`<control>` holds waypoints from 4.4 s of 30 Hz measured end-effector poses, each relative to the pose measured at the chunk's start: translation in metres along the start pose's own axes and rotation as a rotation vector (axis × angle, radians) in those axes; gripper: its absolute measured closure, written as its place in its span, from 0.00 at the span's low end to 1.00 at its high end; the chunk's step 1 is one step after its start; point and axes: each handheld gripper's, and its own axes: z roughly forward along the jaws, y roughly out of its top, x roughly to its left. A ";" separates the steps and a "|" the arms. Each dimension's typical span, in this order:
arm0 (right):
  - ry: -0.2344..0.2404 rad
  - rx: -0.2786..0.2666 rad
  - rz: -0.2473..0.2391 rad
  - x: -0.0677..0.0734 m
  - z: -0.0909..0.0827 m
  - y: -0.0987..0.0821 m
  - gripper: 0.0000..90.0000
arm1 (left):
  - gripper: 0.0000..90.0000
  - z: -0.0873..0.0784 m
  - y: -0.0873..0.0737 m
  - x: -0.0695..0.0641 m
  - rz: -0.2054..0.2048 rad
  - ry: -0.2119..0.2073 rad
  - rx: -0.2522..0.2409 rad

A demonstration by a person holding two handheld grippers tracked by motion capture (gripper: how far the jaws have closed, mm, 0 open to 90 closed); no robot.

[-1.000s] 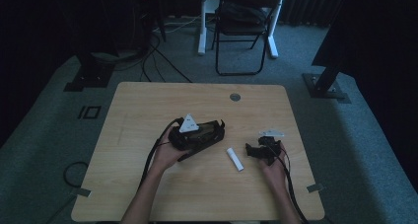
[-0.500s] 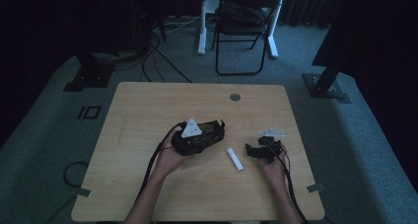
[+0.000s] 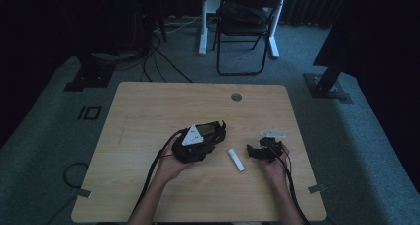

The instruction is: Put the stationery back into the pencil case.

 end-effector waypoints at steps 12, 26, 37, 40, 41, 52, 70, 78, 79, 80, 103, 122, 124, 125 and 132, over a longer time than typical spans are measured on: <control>0.003 -0.007 -0.012 0.004 -0.005 -0.002 0.21 | 0.68 0.002 -0.005 -0.011 0.007 0.001 -0.014; 0.035 -0.076 -0.032 0.018 -0.024 0.000 0.30 | 0.68 0.004 -0.018 -0.016 -0.002 0.010 -0.006; 0.088 -0.113 -0.028 0.028 -0.037 -0.003 0.38 | 0.68 0.003 -0.028 -0.019 -0.020 0.012 -0.015; 0.097 -0.118 -0.035 0.032 -0.040 -0.005 0.38 | 0.68 0.004 -0.030 -0.020 -0.020 0.018 -0.014; 0.098 -0.118 -0.039 0.034 -0.041 -0.005 0.39 | 0.68 0.004 -0.031 -0.020 -0.020 0.018 -0.016; 0.121 -0.134 -0.079 0.048 -0.049 -0.008 0.46 | 0.68 0.001 -0.037 -0.022 -0.022 0.042 -0.022; 0.182 -0.118 -0.171 0.076 -0.048 -0.013 0.66 | 0.68 0.007 -0.048 -0.026 -0.022 0.070 0.007; 0.186 -0.085 -0.196 0.084 -0.046 -0.018 0.68 | 0.68 0.010 -0.054 -0.027 -0.026 0.072 0.022; 0.186 -0.080 -0.198 0.085 -0.046 -0.019 0.69 | 0.68 0.011 -0.055 -0.027 -0.026 0.071 0.025; 0.187 -0.075 -0.202 0.085 -0.045 -0.020 0.70 | 0.68 0.011 -0.056 -0.028 -0.023 0.072 0.028; 0.172 -0.015 -0.233 0.089 -0.040 -0.025 0.78 | 0.68 0.030 -0.080 -0.028 -0.057 0.092 0.082; 0.165 -0.028 -0.236 0.093 -0.040 -0.022 0.79 | 0.61 0.036 -0.086 -0.029 -0.050 0.103 0.113; 0.164 -0.032 -0.236 0.093 -0.040 -0.022 0.79 | 0.61 0.036 -0.086 -0.030 -0.045 0.110 0.122; 0.165 -0.035 -0.234 0.094 -0.041 -0.021 0.79 | 0.60 0.037 -0.086 -0.031 -0.040 0.114 0.128; 0.170 -0.049 -0.235 0.094 -0.044 -0.019 0.79 | 0.58 0.038 -0.086 -0.032 -0.031 0.114 0.144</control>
